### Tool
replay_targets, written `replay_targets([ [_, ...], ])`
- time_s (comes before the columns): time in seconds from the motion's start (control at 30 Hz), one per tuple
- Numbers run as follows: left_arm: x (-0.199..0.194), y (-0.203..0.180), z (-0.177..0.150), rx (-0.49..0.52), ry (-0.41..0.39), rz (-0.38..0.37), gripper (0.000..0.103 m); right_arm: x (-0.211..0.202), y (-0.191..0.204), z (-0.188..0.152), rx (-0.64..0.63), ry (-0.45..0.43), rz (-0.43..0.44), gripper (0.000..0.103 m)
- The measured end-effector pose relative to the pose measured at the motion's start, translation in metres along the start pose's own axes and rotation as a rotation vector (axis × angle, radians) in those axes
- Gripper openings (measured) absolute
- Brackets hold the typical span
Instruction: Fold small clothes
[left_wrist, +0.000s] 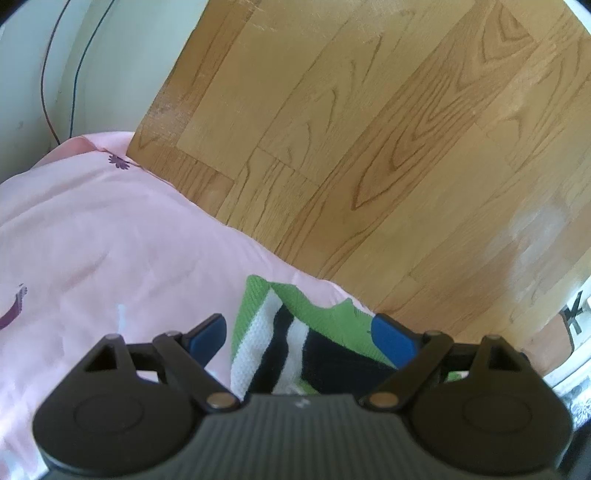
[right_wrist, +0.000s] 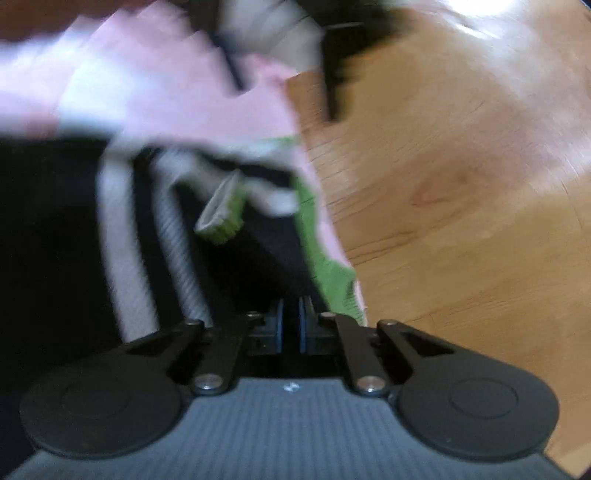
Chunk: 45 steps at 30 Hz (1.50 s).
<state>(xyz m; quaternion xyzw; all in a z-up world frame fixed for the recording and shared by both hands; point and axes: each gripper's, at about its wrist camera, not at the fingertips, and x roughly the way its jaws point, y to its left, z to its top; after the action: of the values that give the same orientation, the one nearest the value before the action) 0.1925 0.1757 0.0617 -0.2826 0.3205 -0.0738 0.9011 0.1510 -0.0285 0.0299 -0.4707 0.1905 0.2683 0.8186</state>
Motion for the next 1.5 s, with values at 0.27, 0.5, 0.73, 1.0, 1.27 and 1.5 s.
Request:
replay_targets([
  [0.27, -0.005, 0.007, 0.004, -0.046, -0.012, -0.010, 0.089, -0.055, -0.159, 0.013, 0.877, -0.208, -0.058, 0.003],
  [0.5, -0.005, 0.012, 0.006, -0.072, -0.011, -0.011, 0.090, -0.022, -0.096, 0.014, 0.793, -0.056, 0.194, 0.003],
  [0.73, 0.002, 0.011, 0.006, -0.071, 0.012, 0.004, 0.090, 0.023, -0.168, -0.055, 1.104, 0.060, 0.133, 0.058],
  [1.0, 0.014, 0.006, 0.000, -0.027, 0.049, 0.021, 0.093, 0.071, -0.180, -0.120, 1.296, 0.187, 0.235, 0.052],
  [1.27, 0.027, -0.001, -0.007, 0.022, 0.089, 0.046, 0.093, 0.081, -0.171, -0.098, 1.215, 0.137, 0.317, 0.010],
  [1.5, 0.023, 0.004, -0.005, -0.015, 0.083, 0.027, 0.093, 0.027, -0.197, -0.086, 1.230, -0.086, 0.147, 0.010],
])
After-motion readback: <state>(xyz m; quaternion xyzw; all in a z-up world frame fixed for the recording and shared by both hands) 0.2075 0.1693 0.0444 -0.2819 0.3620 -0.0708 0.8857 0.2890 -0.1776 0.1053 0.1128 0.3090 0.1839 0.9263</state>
